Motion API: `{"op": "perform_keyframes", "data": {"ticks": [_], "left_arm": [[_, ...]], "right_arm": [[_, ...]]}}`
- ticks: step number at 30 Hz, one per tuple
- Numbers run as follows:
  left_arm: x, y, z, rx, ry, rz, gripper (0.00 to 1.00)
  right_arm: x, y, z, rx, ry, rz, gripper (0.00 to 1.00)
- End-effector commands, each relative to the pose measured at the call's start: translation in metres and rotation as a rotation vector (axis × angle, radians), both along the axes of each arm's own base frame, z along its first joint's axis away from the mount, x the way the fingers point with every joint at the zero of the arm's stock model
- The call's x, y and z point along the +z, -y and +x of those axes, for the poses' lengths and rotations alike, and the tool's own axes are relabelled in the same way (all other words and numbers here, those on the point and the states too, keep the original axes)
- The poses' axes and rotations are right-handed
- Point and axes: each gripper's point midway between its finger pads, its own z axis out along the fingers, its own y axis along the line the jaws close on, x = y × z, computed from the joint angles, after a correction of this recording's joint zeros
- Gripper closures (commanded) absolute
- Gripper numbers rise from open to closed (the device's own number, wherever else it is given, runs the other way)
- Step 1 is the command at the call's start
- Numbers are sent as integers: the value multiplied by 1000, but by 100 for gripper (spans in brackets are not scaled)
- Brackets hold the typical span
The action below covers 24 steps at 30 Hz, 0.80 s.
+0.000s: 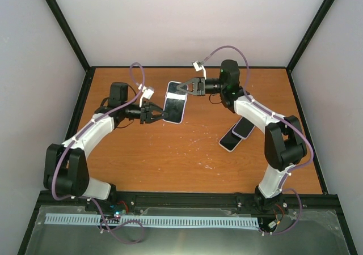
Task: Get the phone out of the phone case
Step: Remove the phone case from the phone.
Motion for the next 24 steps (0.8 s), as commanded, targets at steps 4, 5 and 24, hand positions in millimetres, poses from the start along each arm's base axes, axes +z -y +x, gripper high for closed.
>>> {"op": "perform_keyframes", "data": {"ticks": [4, 5, 24], "left_arm": [[-7, -8, -15, 13, 81, 60, 70], [-7, -9, -17, 13, 80, 60, 69], [-18, -12, -9, 53, 27, 74, 68]], "right_arm": [[22, 10, -5, 12, 34, 40, 97], [23, 11, -7, 18, 40, 42, 97], [35, 18, -26, 44, 70, 90, 97]]}}
